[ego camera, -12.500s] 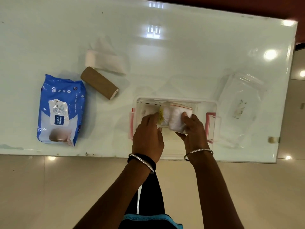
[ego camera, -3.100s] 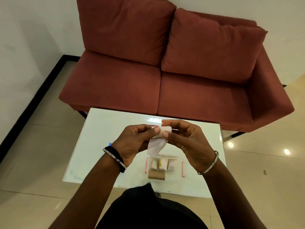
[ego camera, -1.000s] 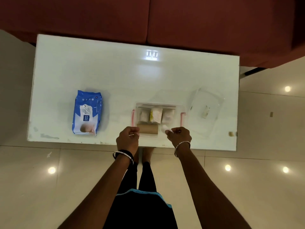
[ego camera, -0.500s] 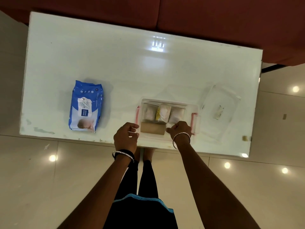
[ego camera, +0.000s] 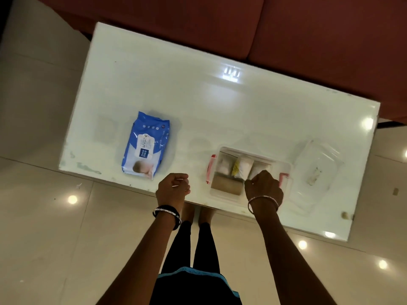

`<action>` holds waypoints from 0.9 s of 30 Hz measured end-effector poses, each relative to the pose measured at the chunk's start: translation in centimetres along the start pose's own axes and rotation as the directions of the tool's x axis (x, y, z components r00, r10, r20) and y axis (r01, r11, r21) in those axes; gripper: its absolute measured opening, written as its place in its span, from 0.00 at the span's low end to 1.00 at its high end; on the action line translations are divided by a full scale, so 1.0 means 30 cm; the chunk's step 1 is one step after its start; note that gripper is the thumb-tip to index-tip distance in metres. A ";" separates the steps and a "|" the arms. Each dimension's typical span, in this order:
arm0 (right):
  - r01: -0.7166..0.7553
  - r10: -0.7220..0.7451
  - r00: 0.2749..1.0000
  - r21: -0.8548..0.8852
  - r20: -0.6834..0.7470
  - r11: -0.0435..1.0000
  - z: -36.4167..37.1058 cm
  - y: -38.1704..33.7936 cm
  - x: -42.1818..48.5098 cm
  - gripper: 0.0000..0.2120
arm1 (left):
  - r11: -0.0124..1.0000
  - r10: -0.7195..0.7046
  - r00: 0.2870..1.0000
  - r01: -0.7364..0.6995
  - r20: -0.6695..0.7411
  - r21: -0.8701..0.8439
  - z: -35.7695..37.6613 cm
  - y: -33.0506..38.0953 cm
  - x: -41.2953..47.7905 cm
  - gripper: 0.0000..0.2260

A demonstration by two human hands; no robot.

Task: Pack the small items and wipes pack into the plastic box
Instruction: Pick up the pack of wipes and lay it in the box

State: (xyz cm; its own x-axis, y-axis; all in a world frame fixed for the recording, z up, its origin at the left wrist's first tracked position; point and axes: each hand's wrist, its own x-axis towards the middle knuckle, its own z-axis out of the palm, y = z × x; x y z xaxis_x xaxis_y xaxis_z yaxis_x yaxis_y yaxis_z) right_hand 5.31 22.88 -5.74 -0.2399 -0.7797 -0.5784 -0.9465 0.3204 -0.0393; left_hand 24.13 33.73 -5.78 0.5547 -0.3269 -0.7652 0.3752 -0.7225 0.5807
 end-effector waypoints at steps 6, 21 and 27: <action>0.488 -0.475 0.872 0.174 -0.116 0.855 0.053 -0.289 -0.099 0.03 | 0.936 -0.240 0.952 0.175 -0.191 -0.306 -0.176 -0.020 0.138 0.08; 0.643 -0.645 0.729 0.094 0.228 0.760 0.318 -0.916 0.062 0.21 | 0.759 -0.404 0.913 0.293 -0.067 -0.582 -0.335 -0.106 0.401 0.17; 0.519 -0.539 0.814 0.147 0.217 0.842 0.351 -0.951 0.104 0.14 | 0.731 -0.404 0.914 0.310 -0.020 -0.608 -0.360 -0.132 0.434 0.08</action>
State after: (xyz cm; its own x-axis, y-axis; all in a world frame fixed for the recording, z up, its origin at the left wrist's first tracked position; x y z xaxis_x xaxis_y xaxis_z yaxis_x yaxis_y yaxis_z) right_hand 33.84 16.96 -15.01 0.3617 -0.6905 -0.6264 -0.8900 -0.0555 -0.4527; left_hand 37.88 38.91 -15.03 0.3703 0.0056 -0.9289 0.8976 -0.2596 0.3563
